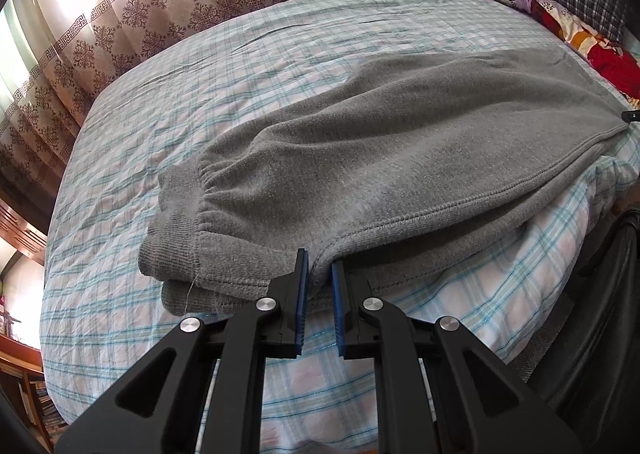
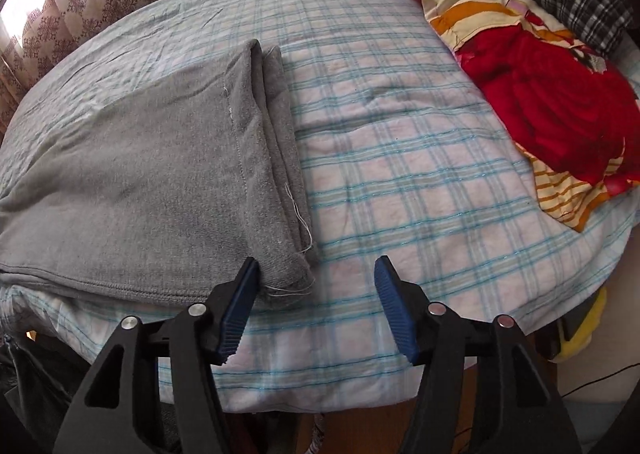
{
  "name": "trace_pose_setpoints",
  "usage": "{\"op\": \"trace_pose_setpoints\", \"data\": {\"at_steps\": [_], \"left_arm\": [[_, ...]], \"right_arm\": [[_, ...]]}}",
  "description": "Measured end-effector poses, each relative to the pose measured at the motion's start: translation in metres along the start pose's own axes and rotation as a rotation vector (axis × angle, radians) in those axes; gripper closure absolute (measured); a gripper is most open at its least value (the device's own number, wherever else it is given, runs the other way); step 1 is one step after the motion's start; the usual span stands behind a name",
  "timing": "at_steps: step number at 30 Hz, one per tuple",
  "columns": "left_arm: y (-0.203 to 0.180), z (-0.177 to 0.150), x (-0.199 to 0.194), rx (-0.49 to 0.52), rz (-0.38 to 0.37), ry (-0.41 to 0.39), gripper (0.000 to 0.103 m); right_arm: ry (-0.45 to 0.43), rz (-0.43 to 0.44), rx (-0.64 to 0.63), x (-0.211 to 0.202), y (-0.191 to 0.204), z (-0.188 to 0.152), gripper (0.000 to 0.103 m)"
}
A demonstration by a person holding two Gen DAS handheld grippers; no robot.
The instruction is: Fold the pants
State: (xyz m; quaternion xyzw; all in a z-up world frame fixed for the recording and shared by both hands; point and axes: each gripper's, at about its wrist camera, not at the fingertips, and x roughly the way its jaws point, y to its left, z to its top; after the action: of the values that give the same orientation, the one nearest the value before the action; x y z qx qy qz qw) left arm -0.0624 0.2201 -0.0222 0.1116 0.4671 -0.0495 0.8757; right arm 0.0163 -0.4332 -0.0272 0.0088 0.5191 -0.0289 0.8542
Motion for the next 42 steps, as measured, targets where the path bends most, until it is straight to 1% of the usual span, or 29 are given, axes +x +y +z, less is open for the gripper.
{"op": "trace_pose_setpoints", "data": {"at_steps": [2,4,6,8,9,11,13,14,15,16,17,19,21,22,25,28,31,34,36,38,39,40,41,42], "left_arm": [[0.002,0.001,-0.008,-0.014,-0.029,-0.005,0.083],[0.005,0.002,-0.020,-0.026,-0.058,-0.030,0.074],[0.003,0.008,-0.030,-0.027,-0.073,-0.060,0.071],[-0.002,0.018,-0.033,-0.022,-0.071,-0.081,0.065],[-0.007,0.022,-0.033,-0.008,-0.074,-0.085,0.064],[-0.022,0.029,-0.029,0.054,-0.079,-0.087,0.062],[-0.039,0.030,-0.020,0.135,-0.051,-0.071,0.058],[-0.047,0.029,-0.015,0.175,-0.041,-0.061,0.057],[-0.053,0.028,-0.008,0.207,-0.030,-0.050,0.056],[-0.058,0.027,-0.002,0.220,-0.026,-0.034,0.056],[-0.061,0.027,0.006,0.222,-0.034,-0.013,0.056],[-0.069,0.023,0.018,0.250,-0.031,0.018,0.056],[-0.075,0.017,0.025,0.284,-0.020,0.039,0.056],[-0.077,0.014,0.026,0.296,-0.017,0.039,0.056],[-0.077,0.011,0.023,0.305,-0.020,0.032,0.056],[-0.076,0.011,0.022,0.310,-0.018,0.023,0.056],[-0.082,0.011,0.023,0.341,0.011,0.017,0.056],[-0.085,0.013,0.024,0.354,0.033,0.011,0.056],[-0.085,0.015,0.025,0.340,0.030,0.015,0.056],[-0.084,0.016,0.024,0.331,0.026,0.017,0.057],[-0.083,0.016,0.023,0.324,0.022,0.013,0.063],[-0.083,0.017,0.022,0.315,0.017,0.011,0.078],[-0.082,0.017,0.021,0.308,0.016,0.012,0.083],[-0.082,0.018,0.020,0.304,0.016,0.010,0.088]], "right_arm": [[-0.042,-0.012,-0.008,-0.011,0.005,0.006,0.042],[-0.080,-0.019,-0.020,-0.019,0.015,0.014,0.042],[-0.112,-0.034,-0.052,-0.025,0.033,0.023,0.042],[-0.143,-0.070,-0.100,-0.029,0.051,0.031,0.042],[-0.153,-0.049,-0.114,-0.030,0.061,0.035,0.042],[-0.153,0.025,-0.135,-0.032,0.080,0.038,0.042],[-0.152,0.037,-0.194,-0.030,0.103,0.038,0.042],[-0.145,0.056,-0.218,-0.027,0.115,0.036,0.042],[-0.127,0.092,-0.233,-0.022,0.123,0.034,0.042],[-0.101,0.121,-0.246,-0.016,0.130,0.032,0.042],[-0.081,0.124,-0.261,-0.009,0.137,0.029,0.042],[-0.032,0.098,-0.272,0.006,0.139,0.022,0.042],[0.041,0.089,-0.246,0.021,0.130,0.014,0.042],[0.056,0.107,-0.226,0.024,0.123,0.010,0.042],[0.050,0.134,-0.192,0.021,0.106,0.003,0.042],[0.018,0.175,-0.188,0.010,0.103,0.002,0.042],[-0.023,0.246,-0.257,-0.007,0.114,-0.001,0.042],[-0.051,0.295,-0.372,-0.018,0.138,-0.007,0.042],[-0.049,0.314,-0.460,-0.019,0.156,-0.013,0.042],[-0.041,0.307,-0.550,-0.016,0.172,-0.020,0.042],[-0.042,0.290,-0.588,-0.014,0.178,-0.024,0.042],[-0.047,0.262,-0.611,-0.011,0.182,-0.025,0.042],[-0.045,0.238,-0.614,-0.008,0.183,-0.025,0.048],[-0.028,0.250,-0.597,-0.005,0.180,-0.023,0.065]]}}
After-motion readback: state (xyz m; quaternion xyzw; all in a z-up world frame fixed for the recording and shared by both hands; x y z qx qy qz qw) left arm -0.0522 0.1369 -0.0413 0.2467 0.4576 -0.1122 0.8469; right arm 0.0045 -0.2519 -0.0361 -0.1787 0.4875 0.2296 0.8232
